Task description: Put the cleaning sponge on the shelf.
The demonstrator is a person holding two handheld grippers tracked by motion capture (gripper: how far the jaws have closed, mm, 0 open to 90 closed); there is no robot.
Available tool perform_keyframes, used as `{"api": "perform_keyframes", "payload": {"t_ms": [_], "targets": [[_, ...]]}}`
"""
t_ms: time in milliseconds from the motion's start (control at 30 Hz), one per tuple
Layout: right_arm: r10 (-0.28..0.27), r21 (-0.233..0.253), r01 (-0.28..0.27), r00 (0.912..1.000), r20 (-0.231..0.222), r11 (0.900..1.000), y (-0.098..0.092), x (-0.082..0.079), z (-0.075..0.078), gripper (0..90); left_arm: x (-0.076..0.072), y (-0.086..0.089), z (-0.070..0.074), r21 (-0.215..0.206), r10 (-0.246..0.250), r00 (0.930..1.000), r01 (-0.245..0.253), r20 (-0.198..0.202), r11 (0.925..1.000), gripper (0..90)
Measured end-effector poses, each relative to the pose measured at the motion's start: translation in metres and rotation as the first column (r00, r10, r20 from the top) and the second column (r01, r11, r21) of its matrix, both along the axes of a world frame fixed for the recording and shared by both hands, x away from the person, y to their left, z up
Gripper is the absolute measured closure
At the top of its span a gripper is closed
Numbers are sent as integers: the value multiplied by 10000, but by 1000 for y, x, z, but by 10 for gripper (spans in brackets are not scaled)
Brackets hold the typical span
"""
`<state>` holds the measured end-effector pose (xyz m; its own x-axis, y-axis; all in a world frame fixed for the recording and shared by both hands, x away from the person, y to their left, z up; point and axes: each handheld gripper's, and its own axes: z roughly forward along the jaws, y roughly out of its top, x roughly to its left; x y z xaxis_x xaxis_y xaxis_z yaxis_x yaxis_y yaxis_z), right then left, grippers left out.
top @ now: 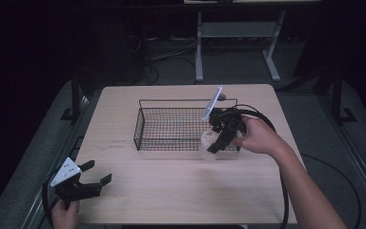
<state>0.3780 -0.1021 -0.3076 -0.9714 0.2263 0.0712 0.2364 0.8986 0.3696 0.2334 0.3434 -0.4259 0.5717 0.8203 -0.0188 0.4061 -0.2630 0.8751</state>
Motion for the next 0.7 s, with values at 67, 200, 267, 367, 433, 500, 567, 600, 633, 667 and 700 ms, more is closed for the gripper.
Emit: {"api": "perform_keyframes", "payload": {"t_ms": [67, 200, 267, 367, 433, 500, 567, 600, 633, 667, 700], "targets": [[-16, -88, 16, 10000, 76, 10000, 0, 1, 1, 280, 0, 0, 0, -38, 10, 10000, -10, 16, 10000, 139], [-111, -143, 113, 9998, 154, 9998, -1, 6, 6, 280, 0, 1, 0, -46, 24, 10000, -24, 7, 10000, 139], [-154, -36, 154, 9998, 95, 9999, -2, 9, 8, 280, 0, 0, 0, -55, 18, 10000, -17, 19, 10000, 139], [-198, -127, 200, 9997, 144, 9997, -3, 13, 9, 280, 0, 0, 0, -56, 10, 10000, -10, 35, 10000, 139], [-273, -164, 275, 9995, 124, 9995, -3, 16, 10, 281, 0, 0, 0, -63, 9, 10000, -9, 28, 10000, 140], [-333, -169, 336, 9993, 184, 9993, -3, 20, 13, 280, 0, 0, 0, -79, 19, 10000, -19, 21, 10000, 140], [-358, -149, 361, 9992, 159, 9992, -3, 22, 14, 280, 0, 0, 0, -69, 15, 10000, -15, 31, 10000, 139], [-336, -217, 341, 9992, 221, 9992, -2, 23, 15, 280, 0, 0, 0, -67, 18, 10000, -18, 32, 10000, 139], [-359, -279, 366, 9990, 249, 9989, -2, 24, 16, 281, 0, 0, 0, -67, 24, 10000, -24, 30, 10000, 140], [-372, -258, 378, 9990, 255, 9990, -3, 26, 17, 280, 0, 0, 0, -70, 27, 10000, -27, 29, 10000, 139], [-427, -208, 432, 9988, 242, 9989, -3, 27, 17, 281, 0, 1, 0, -73, 29, 10000, -29, 21, 10000, 140]]}}
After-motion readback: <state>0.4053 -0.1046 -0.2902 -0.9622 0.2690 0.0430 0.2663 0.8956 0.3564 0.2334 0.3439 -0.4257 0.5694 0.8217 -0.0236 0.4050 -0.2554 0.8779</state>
